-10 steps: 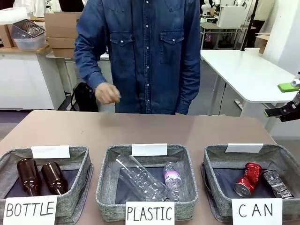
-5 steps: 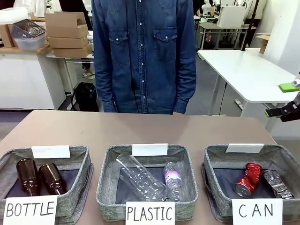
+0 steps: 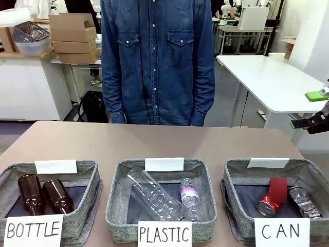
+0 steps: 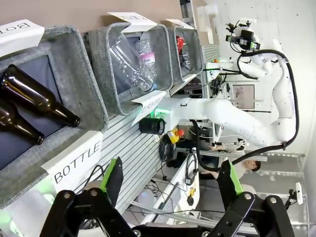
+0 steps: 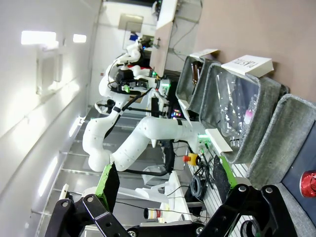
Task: Sort the can waste into the basket.
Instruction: Pick up the can waste from the table and place it in the right Fabric basket.
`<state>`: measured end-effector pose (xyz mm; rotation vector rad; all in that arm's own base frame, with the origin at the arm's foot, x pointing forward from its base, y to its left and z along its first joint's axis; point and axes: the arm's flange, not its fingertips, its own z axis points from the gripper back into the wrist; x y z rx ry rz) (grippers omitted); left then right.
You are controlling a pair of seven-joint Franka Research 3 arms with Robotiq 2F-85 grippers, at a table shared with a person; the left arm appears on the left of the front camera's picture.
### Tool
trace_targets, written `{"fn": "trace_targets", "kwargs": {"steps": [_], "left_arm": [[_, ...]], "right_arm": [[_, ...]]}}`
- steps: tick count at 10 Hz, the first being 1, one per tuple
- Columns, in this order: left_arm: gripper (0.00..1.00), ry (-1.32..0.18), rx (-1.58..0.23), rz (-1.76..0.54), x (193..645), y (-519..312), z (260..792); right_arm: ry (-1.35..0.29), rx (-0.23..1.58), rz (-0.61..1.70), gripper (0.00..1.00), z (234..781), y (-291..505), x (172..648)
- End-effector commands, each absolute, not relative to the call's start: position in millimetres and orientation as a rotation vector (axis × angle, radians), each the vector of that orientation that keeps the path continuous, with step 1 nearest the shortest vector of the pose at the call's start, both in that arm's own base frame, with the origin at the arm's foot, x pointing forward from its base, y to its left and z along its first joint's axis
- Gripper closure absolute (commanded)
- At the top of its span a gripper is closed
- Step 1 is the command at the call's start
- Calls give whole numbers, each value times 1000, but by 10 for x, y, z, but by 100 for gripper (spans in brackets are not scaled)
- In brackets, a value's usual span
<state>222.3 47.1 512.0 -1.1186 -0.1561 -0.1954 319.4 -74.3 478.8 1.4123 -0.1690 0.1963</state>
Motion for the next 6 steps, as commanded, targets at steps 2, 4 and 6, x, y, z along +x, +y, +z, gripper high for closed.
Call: {"fn": "trace_targets", "kwargs": {"steps": [2,4,6], "left_arm": [[0,-157,-1120,-189,2193,489,5101],[0,-157,-1120,-189,2193,489,5101],[0,-157,-1120,-189,2193,489,5101]], "right_arm": [[-168,1411,220,0,4805,-780,3189],[-168,1411,220,0,4805,-780,3189],[-168,1411,220,0,4805,-780,3189]]}}
